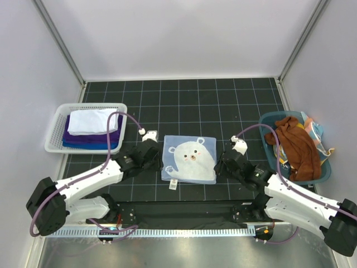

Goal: Fold and stack the towels
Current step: Fold the towel

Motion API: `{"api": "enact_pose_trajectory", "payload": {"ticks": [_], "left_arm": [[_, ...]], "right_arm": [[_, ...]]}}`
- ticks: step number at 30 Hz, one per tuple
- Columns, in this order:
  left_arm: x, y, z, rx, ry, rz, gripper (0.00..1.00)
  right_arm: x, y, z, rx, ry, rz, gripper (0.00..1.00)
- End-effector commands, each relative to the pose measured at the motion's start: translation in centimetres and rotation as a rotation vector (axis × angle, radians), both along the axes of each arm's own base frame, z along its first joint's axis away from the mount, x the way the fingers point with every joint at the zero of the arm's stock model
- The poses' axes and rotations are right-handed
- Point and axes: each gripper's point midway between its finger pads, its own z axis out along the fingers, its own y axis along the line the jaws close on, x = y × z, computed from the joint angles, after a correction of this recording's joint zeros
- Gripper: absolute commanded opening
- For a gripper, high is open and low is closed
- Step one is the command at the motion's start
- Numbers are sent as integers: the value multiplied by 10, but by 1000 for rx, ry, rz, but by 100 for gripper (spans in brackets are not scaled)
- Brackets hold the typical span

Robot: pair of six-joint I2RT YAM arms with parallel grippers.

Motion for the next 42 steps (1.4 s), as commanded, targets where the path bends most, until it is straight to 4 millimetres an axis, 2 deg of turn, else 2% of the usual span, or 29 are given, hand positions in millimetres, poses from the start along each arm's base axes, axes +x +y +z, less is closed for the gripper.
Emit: {"api": "enact_pose_trajectory", "payload": {"ticks": [1, 5, 6, 7, 10, 11, 13, 14, 15, 17, 19, 20, 25, 29, 35, 42], "left_arm": [[12, -3, 20, -8, -58, 20, 39], [23, -12, 21, 25, -50, 21, 39], [27, -11, 15, 68, -43, 21, 40], [35, -16, 24, 69, -61, 25, 41], [57, -24, 32, 129, -80, 23, 43], [64, -23, 30, 155, -78, 28, 44], [81, -25, 29, 215, -75, 30, 45], [87, -22, 28, 234, -70, 38, 45], [94, -22, 28, 244, -68, 42, 45], [109, -21, 23, 282, -53, 47, 45], [120, -23, 16, 305, -35, 38, 45], [124, -21, 12, 315, -25, 39, 45], [144, -15, -2, 331, 7, 42, 47], [155, -15, -21, 359, 41, 26, 48], [167, -14, -38, 340, 76, 27, 49], [172, -8, -53, 317, 105, 32, 48]], "right_arm": [[10, 4, 26, 24, -59, -13, 42], [20, 6, 31, -6, -66, -23, 42], [22, 6, 30, -31, -64, -20, 42], [25, 7, 33, -41, -71, -23, 42], [45, 1, 41, -137, -101, -64, 45], [54, 3, 53, -148, -113, -72, 45], [69, -4, 47, -238, -94, -90, 46], [79, 0, 57, -236, -105, -99, 46], [85, 1, 49, -263, -72, -90, 46], [106, -1, 55, -264, -75, -105, 46], [121, 3, 46, -269, -33, -88, 45], [130, -5, 42, -277, -13, -108, 45], [158, -2, 17, -300, 61, -77, 45], [170, -1, -5, -326, 113, -57, 45], [181, -3, -25, -295, 149, -58, 44], [191, -5, -34, -271, 146, -41, 44]]}}
